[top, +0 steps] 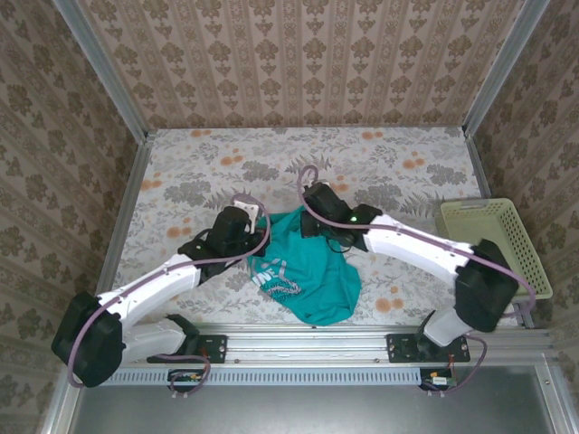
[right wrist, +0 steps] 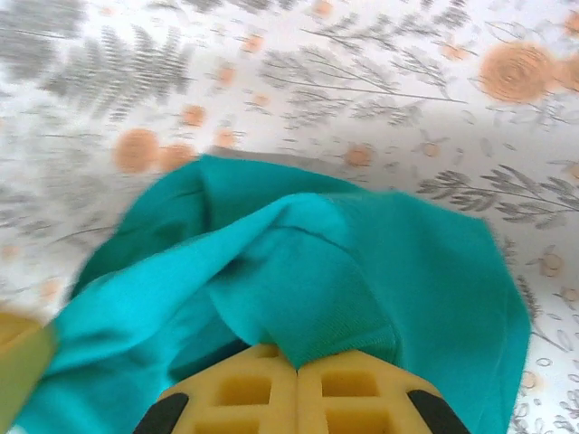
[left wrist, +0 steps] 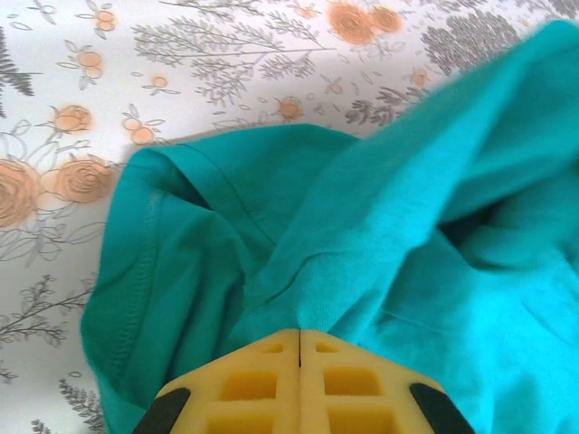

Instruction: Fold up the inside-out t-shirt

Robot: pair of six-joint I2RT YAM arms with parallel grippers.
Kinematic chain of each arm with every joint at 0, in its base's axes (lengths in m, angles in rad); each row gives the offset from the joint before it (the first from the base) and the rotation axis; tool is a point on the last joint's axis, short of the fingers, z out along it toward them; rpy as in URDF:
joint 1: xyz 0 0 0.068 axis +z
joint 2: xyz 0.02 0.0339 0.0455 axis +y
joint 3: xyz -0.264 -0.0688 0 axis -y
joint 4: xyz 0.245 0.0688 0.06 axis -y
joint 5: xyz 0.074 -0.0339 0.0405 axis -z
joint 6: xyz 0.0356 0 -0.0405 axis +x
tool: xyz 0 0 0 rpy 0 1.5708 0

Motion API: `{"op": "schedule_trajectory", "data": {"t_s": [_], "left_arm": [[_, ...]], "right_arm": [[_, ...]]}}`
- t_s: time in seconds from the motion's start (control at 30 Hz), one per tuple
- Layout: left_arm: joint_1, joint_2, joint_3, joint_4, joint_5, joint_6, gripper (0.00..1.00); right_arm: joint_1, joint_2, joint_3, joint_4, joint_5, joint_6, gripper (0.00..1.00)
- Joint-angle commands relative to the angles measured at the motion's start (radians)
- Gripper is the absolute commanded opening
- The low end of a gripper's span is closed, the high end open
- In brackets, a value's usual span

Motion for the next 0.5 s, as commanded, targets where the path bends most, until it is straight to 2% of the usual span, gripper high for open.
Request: {"op": "schedule_trajectory", "data": {"t_s": [0.0,0.1,0.3,0.47], "left_arm": [[0.034,0.010,0.031,-0.020,-0.018,-0.036,0.00],[0.060,0.029,0.031,-0.016,-0.007,-0.043,0.00],[0.078,0.035,0.015,-0.009,0.005,-0.038,0.00],[0.078,0.045,-0.004,0.001,0.034,-0.040,0.00]], "right_arm": [[0.007,-0.132,-0.075,0.106,-0.234,-0.015,0.00],[0.006,-0.222,-0.149,0.159,-0.326,0.009,0.00],[-0.036,-0.361,-0.326,0.233,-0.363,0.039,0.00],[-0.100,-0.385,-0.437,0.232,-0.274,0.079,0.00]]}}
